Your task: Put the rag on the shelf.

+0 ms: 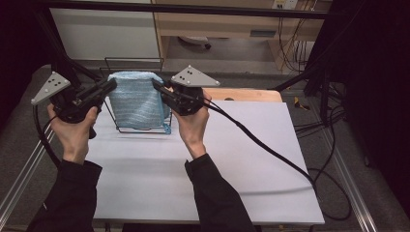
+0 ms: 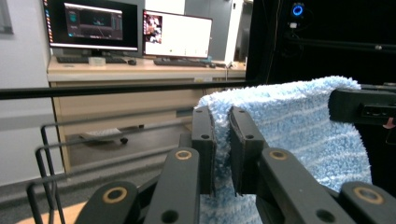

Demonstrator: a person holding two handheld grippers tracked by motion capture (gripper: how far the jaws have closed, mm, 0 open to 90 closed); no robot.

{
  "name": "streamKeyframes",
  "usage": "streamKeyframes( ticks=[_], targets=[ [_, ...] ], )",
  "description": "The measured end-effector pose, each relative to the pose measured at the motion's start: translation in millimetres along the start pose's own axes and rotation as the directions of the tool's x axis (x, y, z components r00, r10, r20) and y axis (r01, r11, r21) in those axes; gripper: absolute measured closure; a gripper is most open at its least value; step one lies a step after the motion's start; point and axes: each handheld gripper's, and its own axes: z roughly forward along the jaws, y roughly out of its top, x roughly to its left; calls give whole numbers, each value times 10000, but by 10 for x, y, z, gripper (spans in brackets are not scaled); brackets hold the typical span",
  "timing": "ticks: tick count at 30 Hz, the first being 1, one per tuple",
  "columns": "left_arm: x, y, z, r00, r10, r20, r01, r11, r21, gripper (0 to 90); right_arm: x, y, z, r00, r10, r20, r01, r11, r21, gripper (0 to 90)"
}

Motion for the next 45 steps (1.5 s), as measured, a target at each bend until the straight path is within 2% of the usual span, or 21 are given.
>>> streamKeyframes(
  ticks=[11, 18, 23, 27, 36, 41, 45],
  targets=[
    [139, 219, 5, 9995, -199, -232, 183, 9975, -678, 815, 11, 245, 184, 9999, -116, 7, 116, 9988, -468, 788],
    [208, 355, 35, 9991, -199, -386, 162, 9955, -937, 815, -7, 393, 284, 9999, -152, 1, 151, 9978, -646, 788],
    [272, 461, 49, 9982, -471, -358, 425, 9921, -1179, 815, -14, 523, 351, 9992, -389, 13, 389, 9963, -769, 788],
    [306, 550, 71, 9981, -400, -470, 338, 9916, -1248, 815, -42, 614, 413, 9995, -300, -23, 297, 9955, -896, 788],
    [385, 685, 176, 9969, -411, -668, 319, 9907, -1321, 815, -120, 746, 545, 9988, -481, 116, 489, 9950, -868, 788],
    [421, 760, 200, 9969, -520, -598, 415, 9853, -1657, 815, -143, 853, 588, 9976, -672, 184, 687, 9929, -973, 788],
    [461, 854, 242, 9959, -523, -733, 393, 9849, -1688, 815, -167, 954, 658, 9962, -817, 311, 842, 9922, -924, 788]
  ],
)
